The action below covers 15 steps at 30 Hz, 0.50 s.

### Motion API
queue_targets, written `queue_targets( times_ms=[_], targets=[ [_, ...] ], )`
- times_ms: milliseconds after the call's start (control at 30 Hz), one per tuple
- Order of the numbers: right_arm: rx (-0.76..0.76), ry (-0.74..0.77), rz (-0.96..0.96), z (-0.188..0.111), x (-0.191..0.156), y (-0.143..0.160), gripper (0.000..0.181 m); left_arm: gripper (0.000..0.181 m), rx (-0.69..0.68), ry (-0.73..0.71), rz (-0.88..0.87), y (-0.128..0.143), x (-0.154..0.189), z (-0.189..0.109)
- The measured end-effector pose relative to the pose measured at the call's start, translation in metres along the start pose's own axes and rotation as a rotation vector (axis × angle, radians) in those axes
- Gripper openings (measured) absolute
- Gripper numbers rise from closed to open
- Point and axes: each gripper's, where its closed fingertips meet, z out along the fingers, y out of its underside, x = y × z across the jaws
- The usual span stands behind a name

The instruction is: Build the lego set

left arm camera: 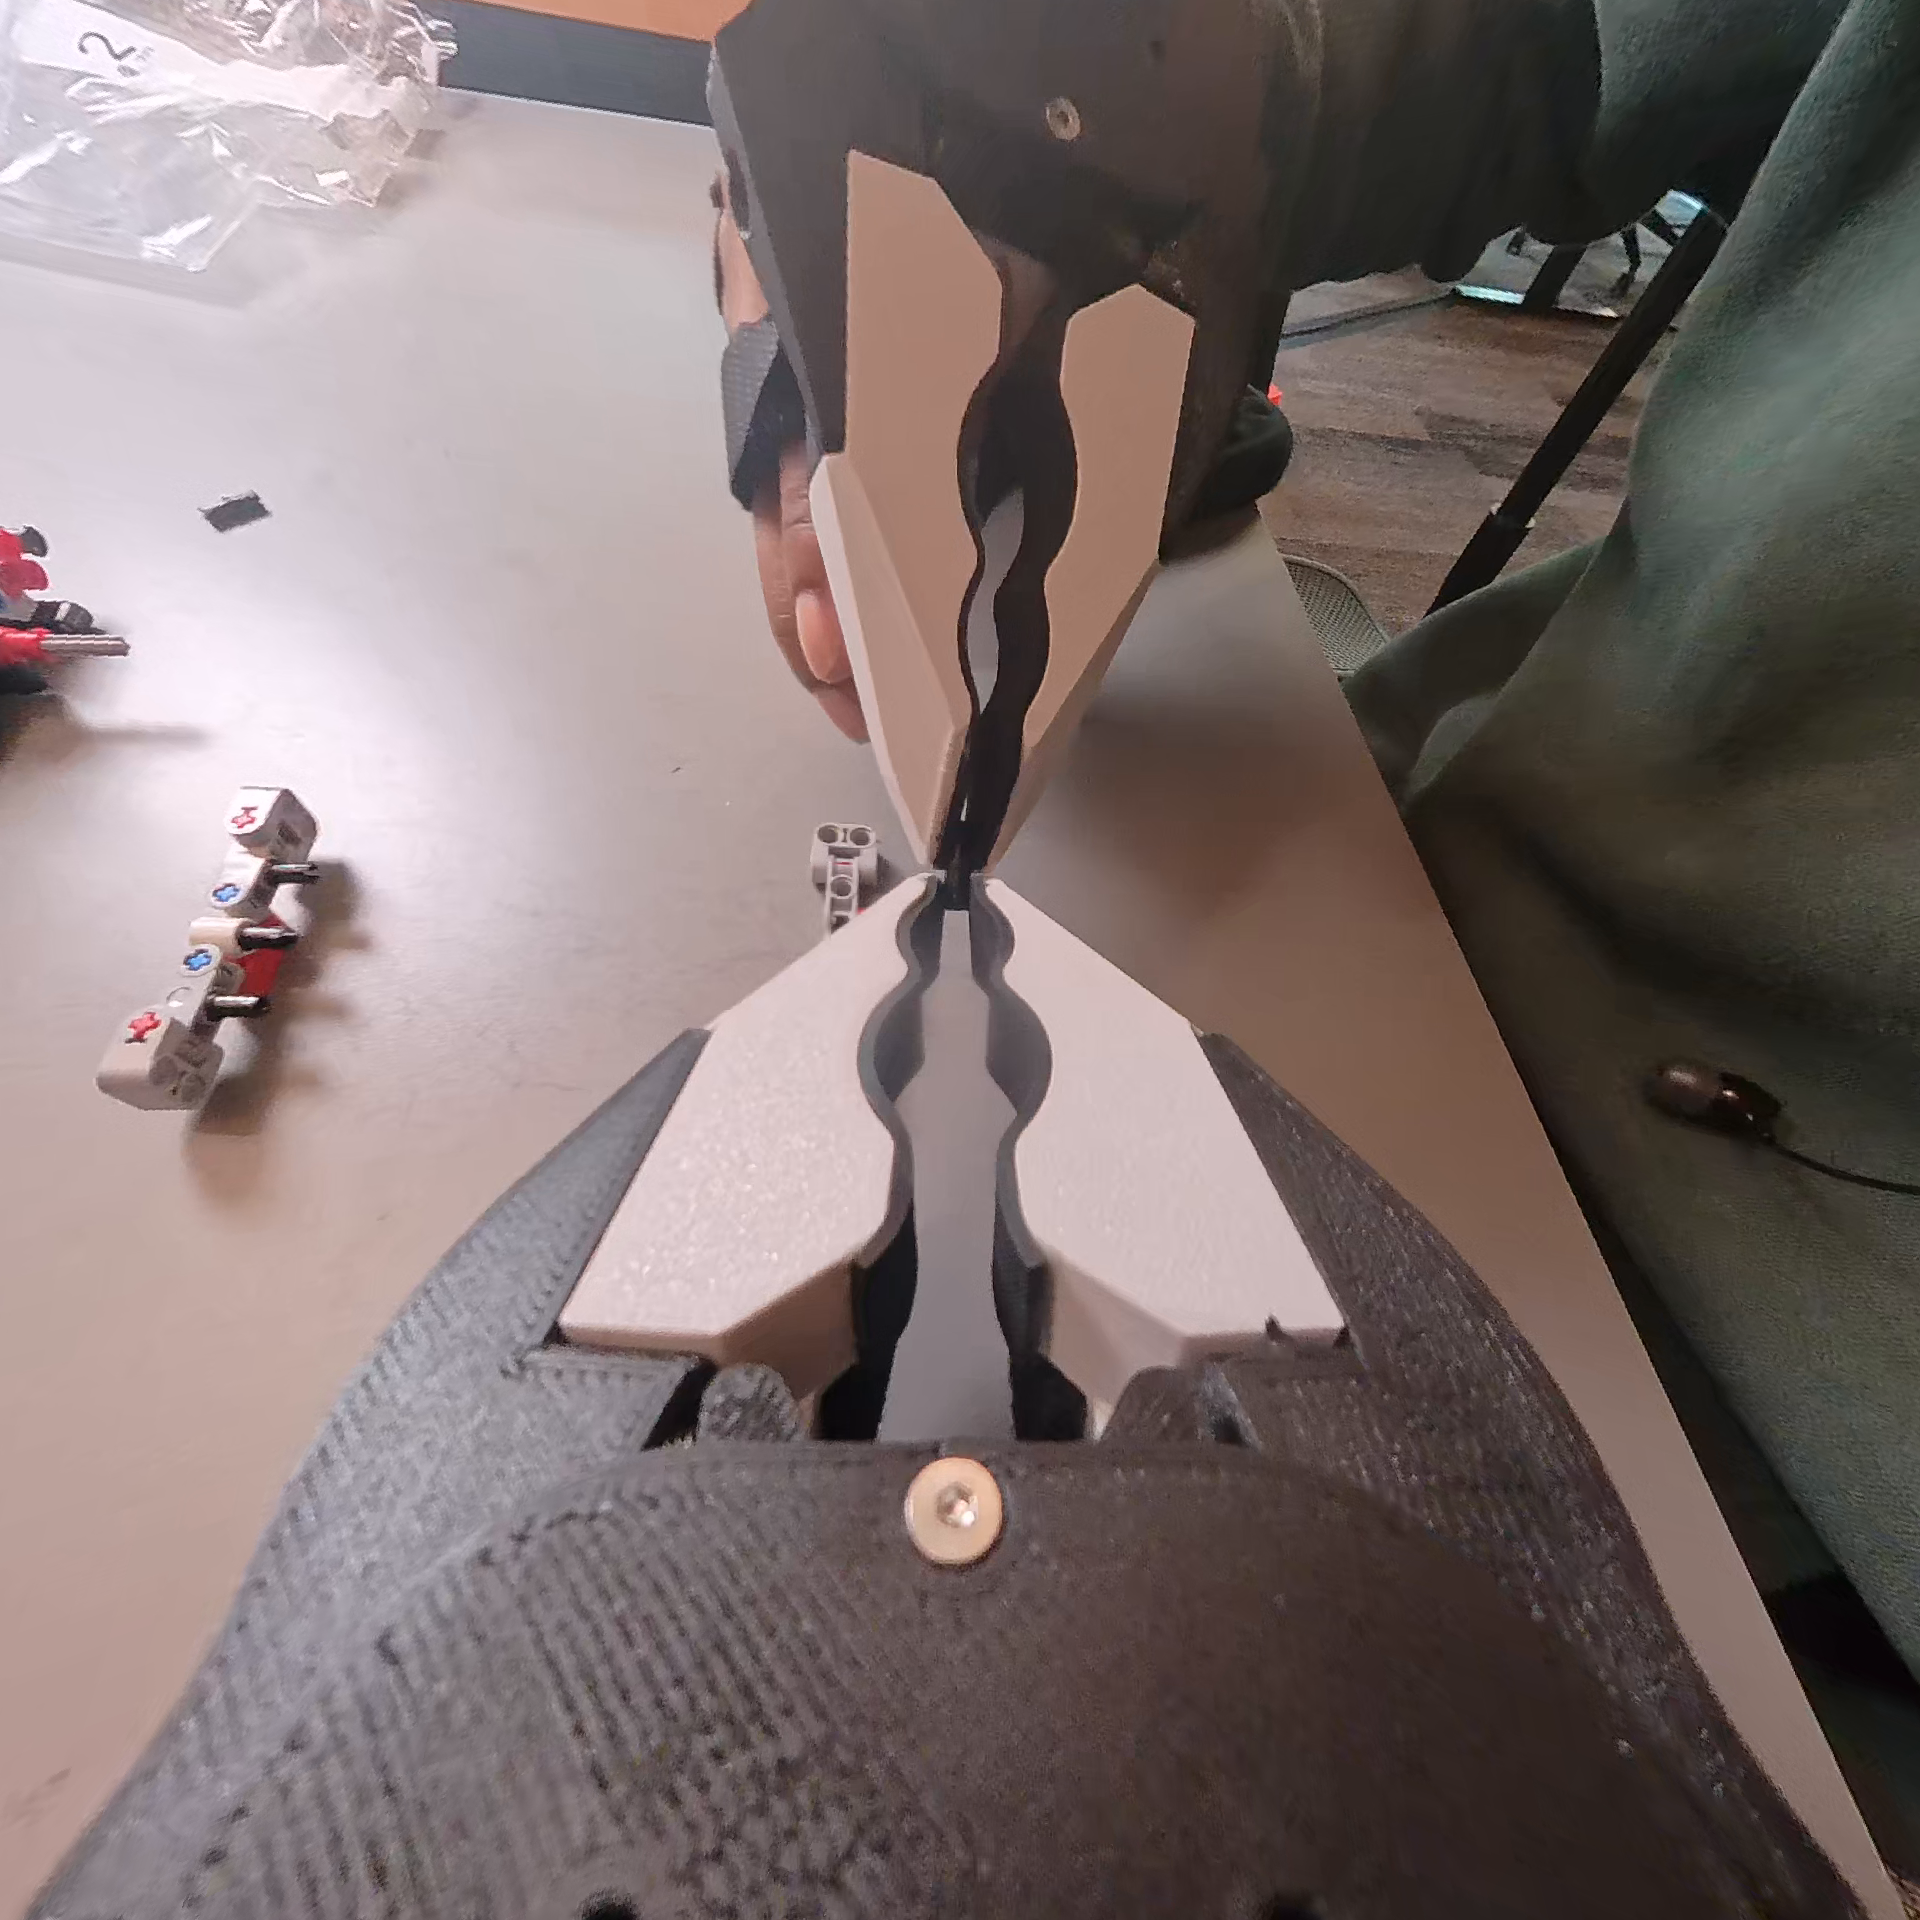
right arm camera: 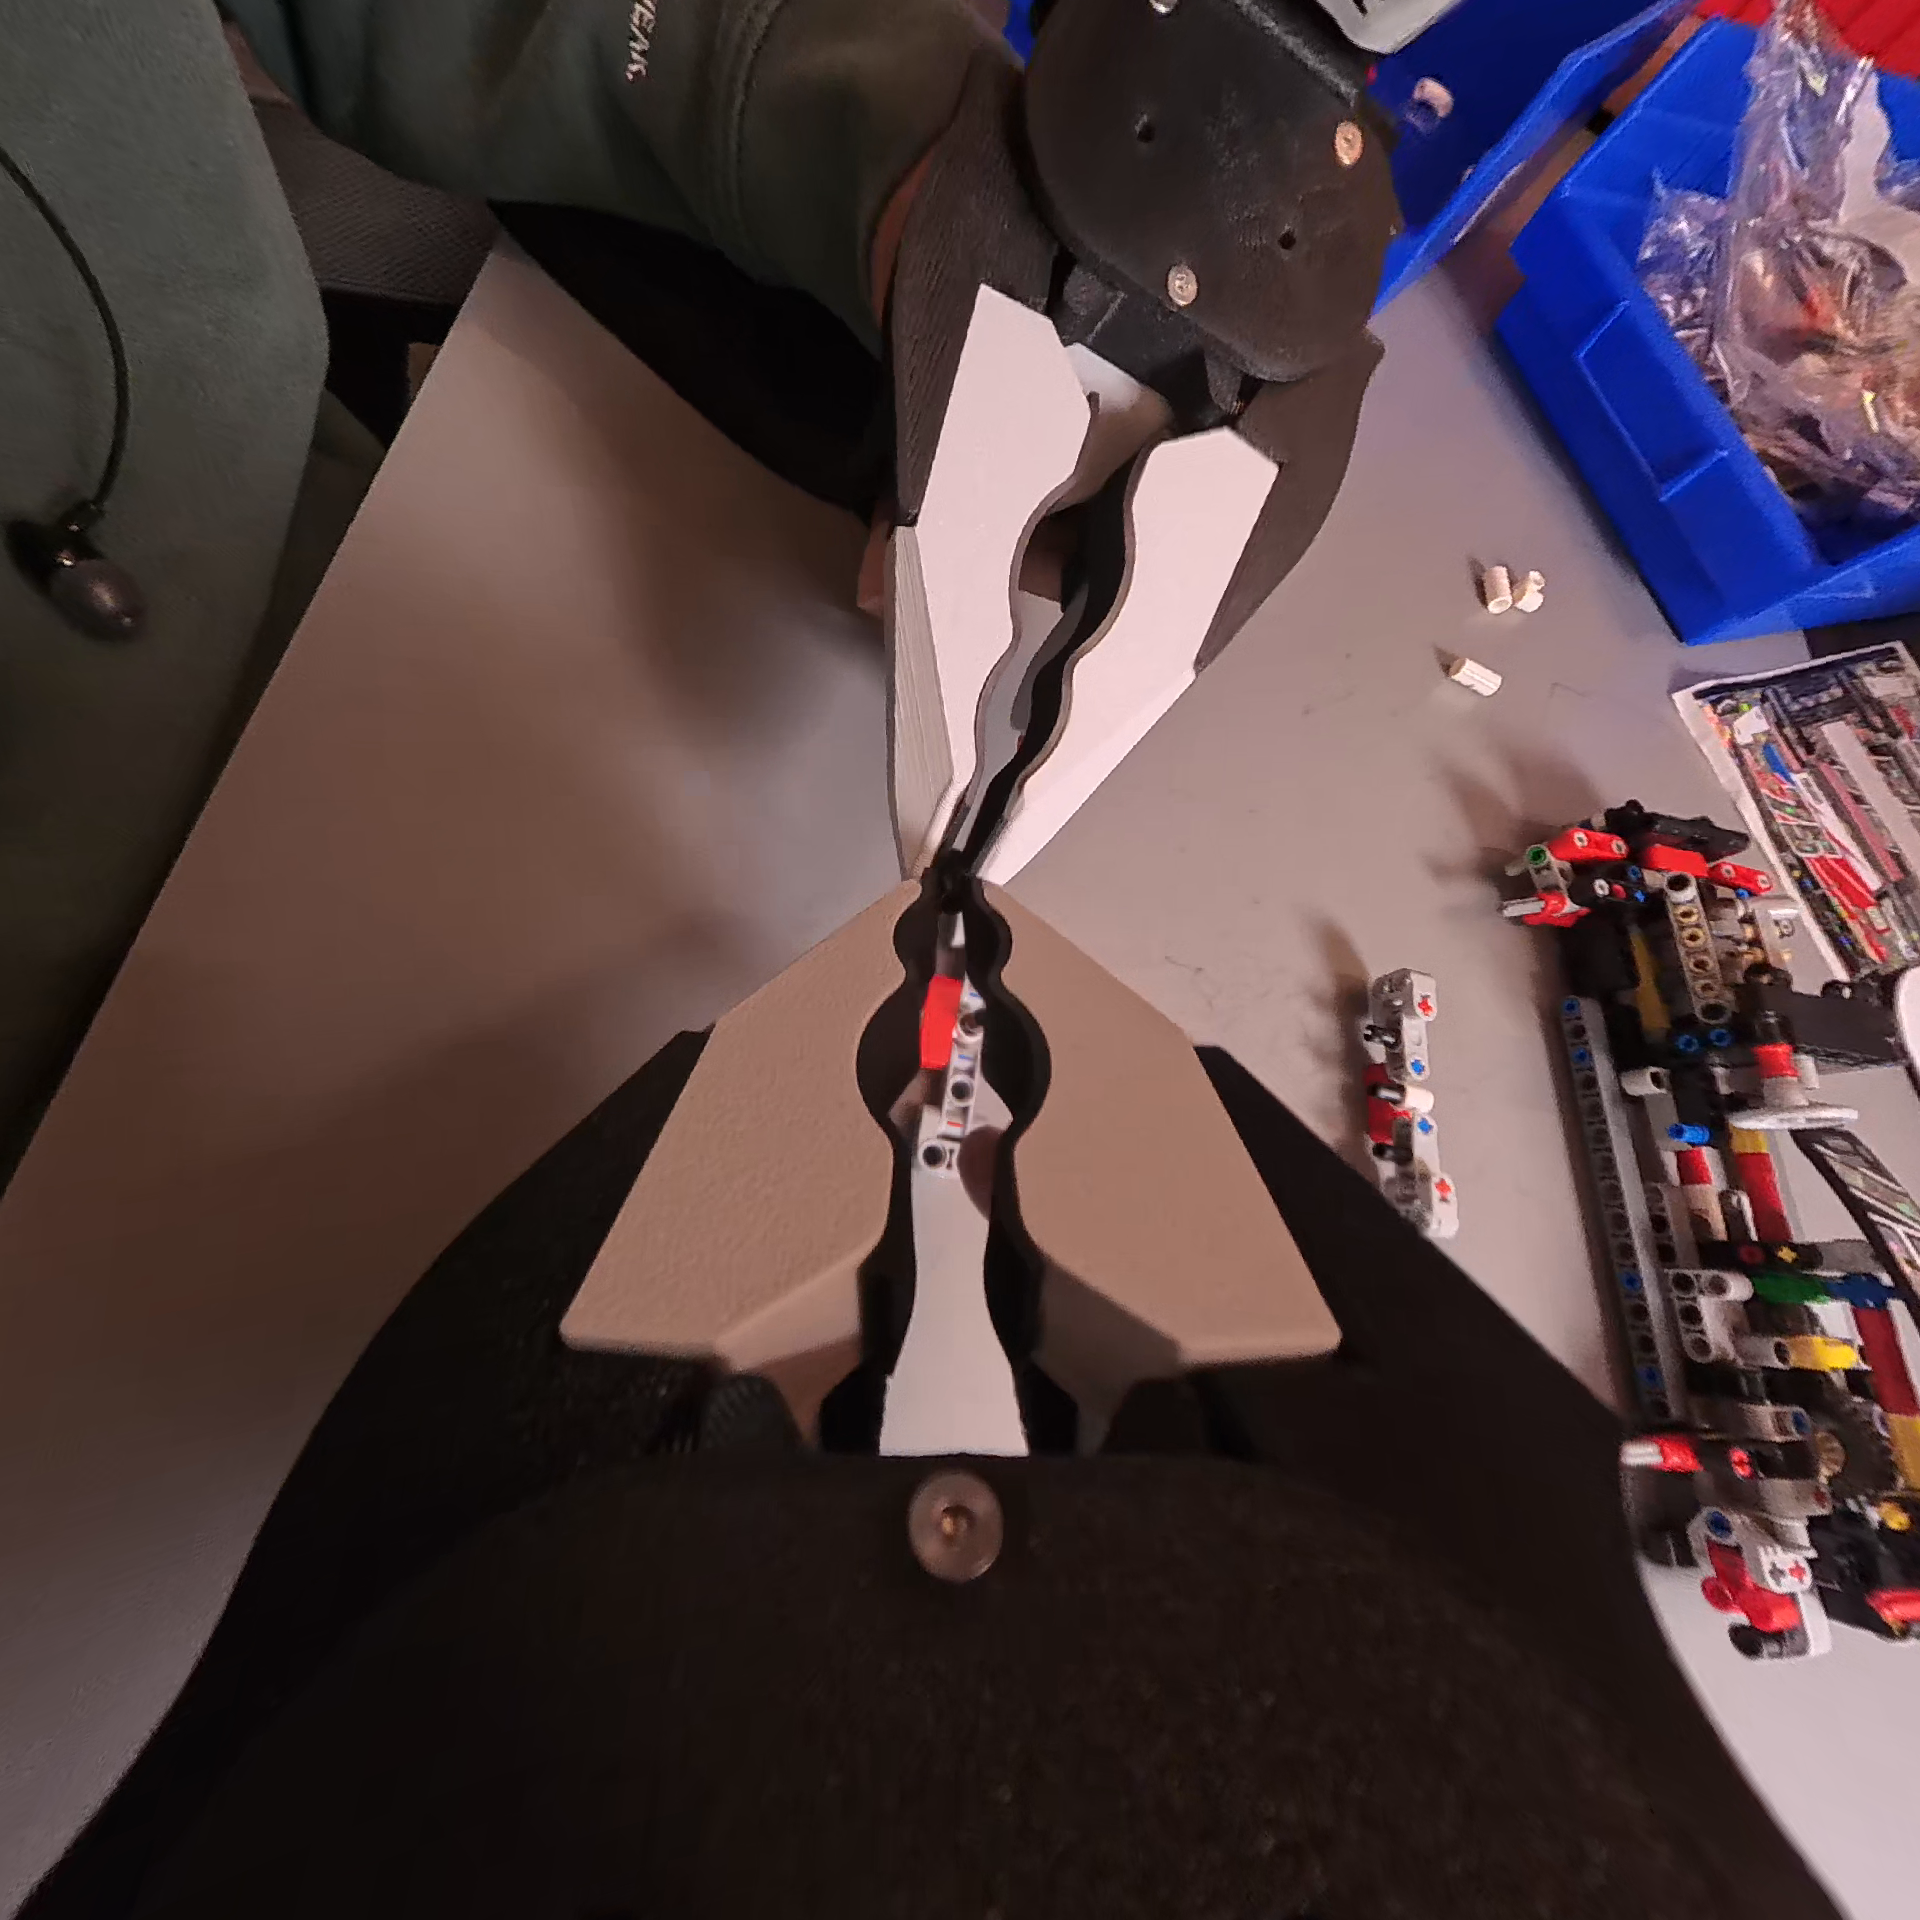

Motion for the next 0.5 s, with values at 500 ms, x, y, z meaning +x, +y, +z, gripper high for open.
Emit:
queue_targets(
  times_ms=[500],
  targets=[
    [-0.377,-0.149,0.031,-0.001,0.004,0.055,0.002,0.017,-0.260,-0.154,0.066,0.044,-0.027,0.005]
  ],
)
